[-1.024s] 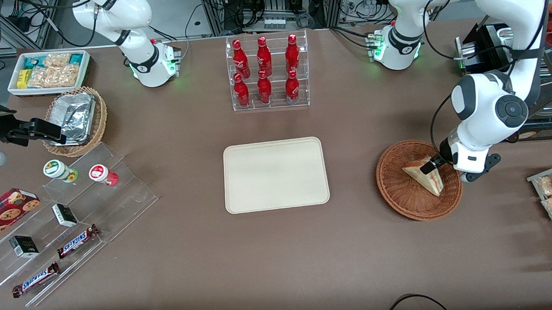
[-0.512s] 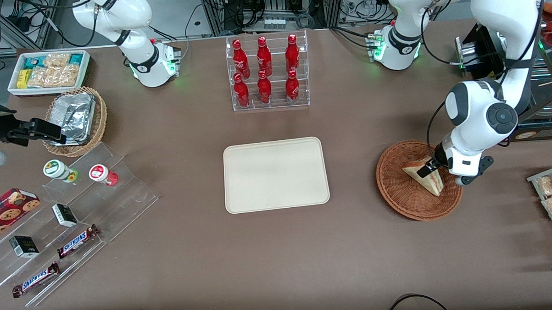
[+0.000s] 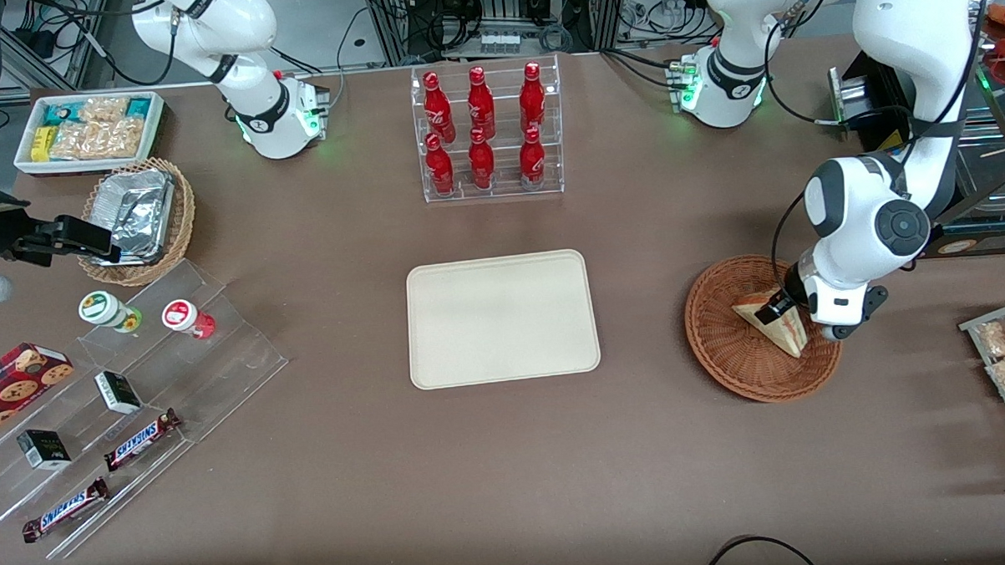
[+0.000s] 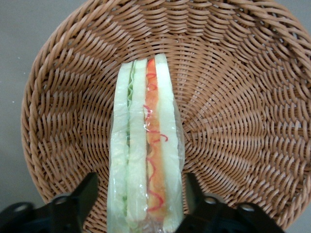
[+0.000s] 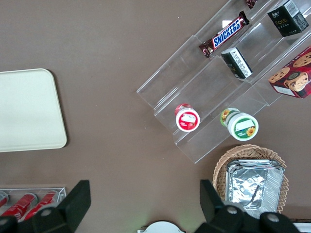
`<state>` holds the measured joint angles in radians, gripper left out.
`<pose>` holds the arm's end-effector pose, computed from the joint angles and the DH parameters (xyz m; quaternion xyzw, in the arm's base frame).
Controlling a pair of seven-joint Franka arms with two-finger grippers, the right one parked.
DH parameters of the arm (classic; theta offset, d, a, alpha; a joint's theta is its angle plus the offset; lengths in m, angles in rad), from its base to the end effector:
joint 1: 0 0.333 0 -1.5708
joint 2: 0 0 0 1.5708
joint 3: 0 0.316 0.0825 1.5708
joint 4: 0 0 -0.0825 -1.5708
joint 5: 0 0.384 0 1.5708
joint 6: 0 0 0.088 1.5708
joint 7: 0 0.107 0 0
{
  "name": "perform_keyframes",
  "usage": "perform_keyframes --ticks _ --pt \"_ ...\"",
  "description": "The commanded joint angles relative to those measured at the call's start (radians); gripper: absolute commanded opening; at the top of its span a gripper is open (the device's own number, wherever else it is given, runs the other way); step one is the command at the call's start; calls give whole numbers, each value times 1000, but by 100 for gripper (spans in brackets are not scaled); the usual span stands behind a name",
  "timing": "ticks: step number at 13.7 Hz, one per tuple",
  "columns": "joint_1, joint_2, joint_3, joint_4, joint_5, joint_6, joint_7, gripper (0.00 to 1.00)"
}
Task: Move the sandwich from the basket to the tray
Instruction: 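Close the left gripper on the sandwich and lift it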
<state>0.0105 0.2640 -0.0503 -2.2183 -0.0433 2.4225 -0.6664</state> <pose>0.5436 -0.0219 0.2517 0.9452 0.3245 -0.0350 0.0088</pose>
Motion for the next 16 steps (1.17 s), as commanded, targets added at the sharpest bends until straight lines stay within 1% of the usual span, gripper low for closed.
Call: perform_keyframes --ticks 1,2,5,8,10,14,16 --pt "0 -5 -5 -3 -6 9 -28 5" --pt "0 -8 -6 0 -6 6 -25 0" --pt "-1 -25 -6 25 -3 -49 -24 0" --pt "-7 -19 -8 152 7 -205 -22 0" --pt "-7 -15 -10 218 8 -272 -16 0" --pt "-12 -17 -20 270 16 -318 -12 0" --pt "-46 -14 -23 325 23 -393 -1 0"
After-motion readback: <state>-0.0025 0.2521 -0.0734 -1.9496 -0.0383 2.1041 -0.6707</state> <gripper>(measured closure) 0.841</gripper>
